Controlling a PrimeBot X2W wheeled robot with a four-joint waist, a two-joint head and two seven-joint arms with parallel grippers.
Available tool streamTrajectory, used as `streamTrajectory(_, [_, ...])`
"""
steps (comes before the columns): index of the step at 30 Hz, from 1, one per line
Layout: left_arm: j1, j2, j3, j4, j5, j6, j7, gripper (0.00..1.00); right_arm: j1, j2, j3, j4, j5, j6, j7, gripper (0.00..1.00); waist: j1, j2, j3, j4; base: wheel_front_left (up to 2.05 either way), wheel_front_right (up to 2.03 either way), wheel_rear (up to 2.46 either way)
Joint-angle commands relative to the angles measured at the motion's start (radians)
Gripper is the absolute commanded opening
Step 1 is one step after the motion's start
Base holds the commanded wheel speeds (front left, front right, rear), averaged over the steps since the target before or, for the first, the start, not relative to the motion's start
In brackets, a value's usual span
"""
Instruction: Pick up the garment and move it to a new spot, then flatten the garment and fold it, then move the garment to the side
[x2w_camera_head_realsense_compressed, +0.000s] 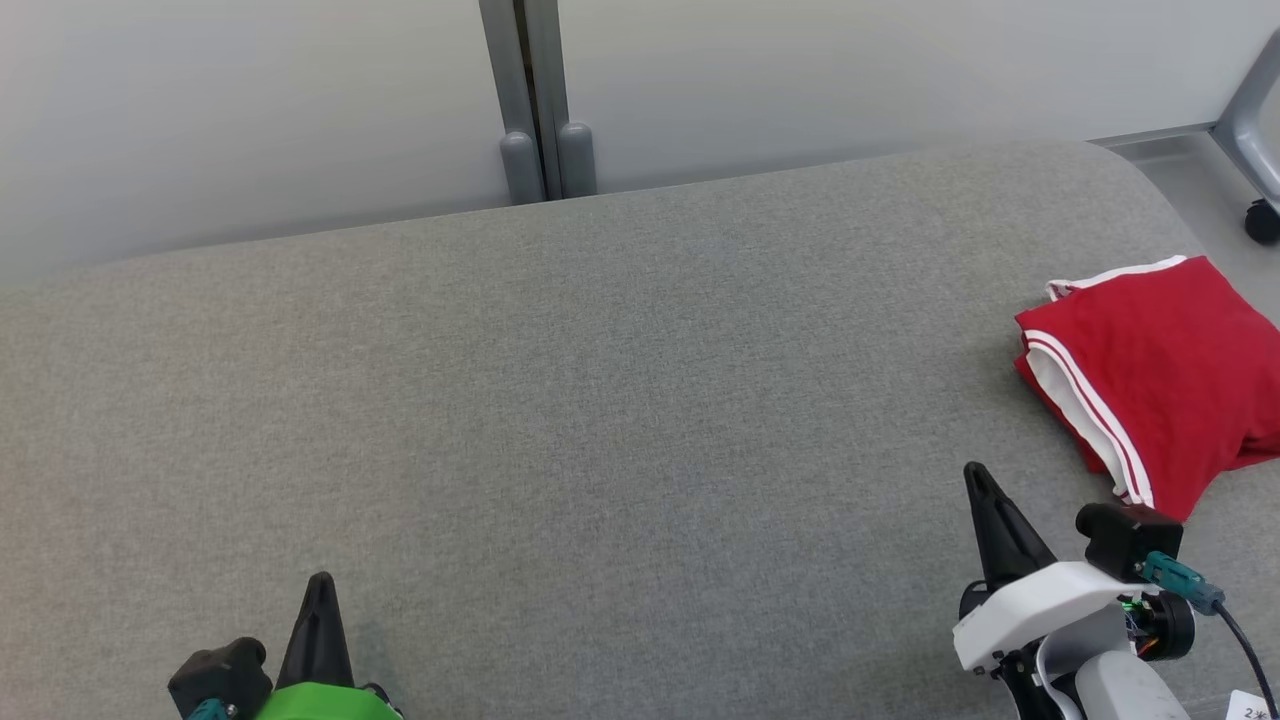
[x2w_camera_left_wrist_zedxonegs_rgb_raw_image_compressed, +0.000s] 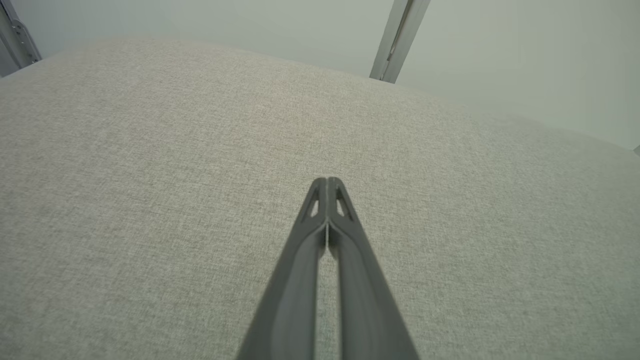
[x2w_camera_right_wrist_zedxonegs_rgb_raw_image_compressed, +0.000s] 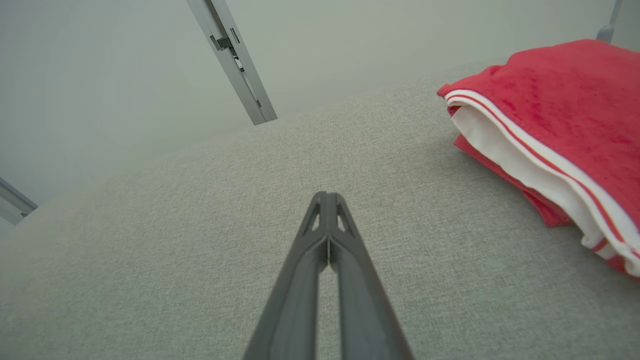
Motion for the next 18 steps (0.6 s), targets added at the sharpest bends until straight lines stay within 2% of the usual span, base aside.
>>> streamTrajectory(1, [-0.030, 0.003, 0.008, -0.019, -0.049, -0.008, 0.009, 0.00, -0.010, -0.003, -0.008, -0.024, 0.049, 0.000, 0.009, 0.00, 0.0000, 0.0000, 0.000, 0.001, 0.00, 0.00, 0.00])
streamTrajectory(18, [-0.059, 0.004, 0.040, -0.033, -0.324, -0.034, 0.078, 0.00, 0.001, -0.005, -0.036, -0.055, 0.324, 0.000, 0.078, 0.00, 0.0000, 0.0000, -0.004, 0.010, 0.00, 0.00, 0.00])
